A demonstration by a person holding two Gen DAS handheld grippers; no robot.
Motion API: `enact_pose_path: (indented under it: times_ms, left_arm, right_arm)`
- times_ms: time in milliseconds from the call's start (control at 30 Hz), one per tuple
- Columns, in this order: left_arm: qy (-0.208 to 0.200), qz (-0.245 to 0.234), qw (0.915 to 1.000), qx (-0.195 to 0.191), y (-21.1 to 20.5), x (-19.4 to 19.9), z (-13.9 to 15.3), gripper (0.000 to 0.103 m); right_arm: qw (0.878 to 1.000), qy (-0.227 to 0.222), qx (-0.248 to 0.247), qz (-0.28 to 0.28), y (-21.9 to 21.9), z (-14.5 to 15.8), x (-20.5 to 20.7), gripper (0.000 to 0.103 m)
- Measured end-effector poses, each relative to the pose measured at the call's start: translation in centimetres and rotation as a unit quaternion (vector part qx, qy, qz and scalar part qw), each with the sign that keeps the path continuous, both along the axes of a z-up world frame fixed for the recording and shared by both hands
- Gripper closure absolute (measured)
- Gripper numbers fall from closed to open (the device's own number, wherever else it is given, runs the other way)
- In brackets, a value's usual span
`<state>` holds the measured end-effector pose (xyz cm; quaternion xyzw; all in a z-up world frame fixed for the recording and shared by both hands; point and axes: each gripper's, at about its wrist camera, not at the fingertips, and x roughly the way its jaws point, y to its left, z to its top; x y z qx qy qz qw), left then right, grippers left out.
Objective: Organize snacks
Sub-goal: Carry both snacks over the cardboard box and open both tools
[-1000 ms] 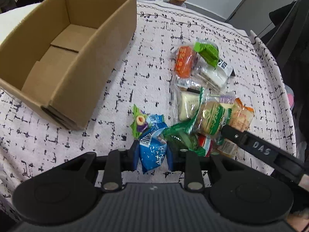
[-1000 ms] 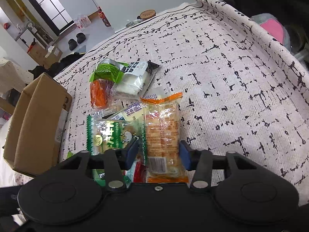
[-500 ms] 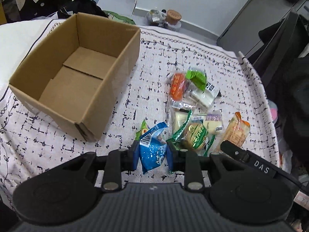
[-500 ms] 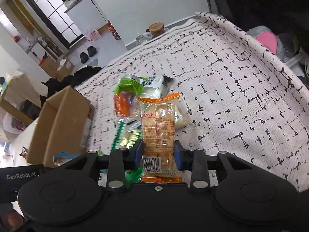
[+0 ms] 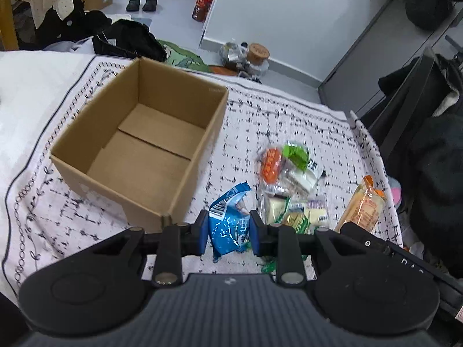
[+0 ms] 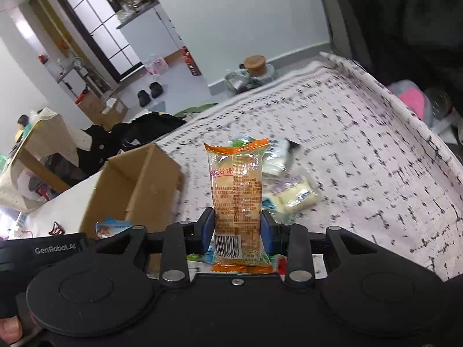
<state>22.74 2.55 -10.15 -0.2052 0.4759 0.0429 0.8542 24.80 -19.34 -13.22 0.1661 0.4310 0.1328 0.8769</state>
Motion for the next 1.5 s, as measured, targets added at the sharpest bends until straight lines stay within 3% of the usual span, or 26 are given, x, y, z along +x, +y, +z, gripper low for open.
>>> enact_pose_path:
  times_ms: [467, 1000, 1267, 1500]
  left_arm:
    - [-0.025, 0.019, 0.9994, -0.016, 6.1, -1.4, 2.0, 0.075]
    - [-0.022, 0.069, 0.9965, -0.042, 13.9, -1.3, 1.2, 0.075]
    - [-0.021, 0.066, 0.9965, -0.048, 15.0, 0.4, 0.8, 0.075]
    - [0.005, 0.07, 0.9966, -0.043, 15.3, 1.6, -0.2, 0.06]
  right_arm:
    - [0.999, -0.028, -0.006, 0.041, 6.8, 2.7, -0.6, 0.07]
    - [0.997, -0.019, 0.0, 0.075, 14.2, 2.6, 0.2, 0.07]
    - [0.997, -0.008, 0.005, 0.074, 16.2, 2.4, 1.3, 0.07]
    - [0.998, 0.006, 0.009, 0.067, 16.9, 1.7, 2.2, 0.07]
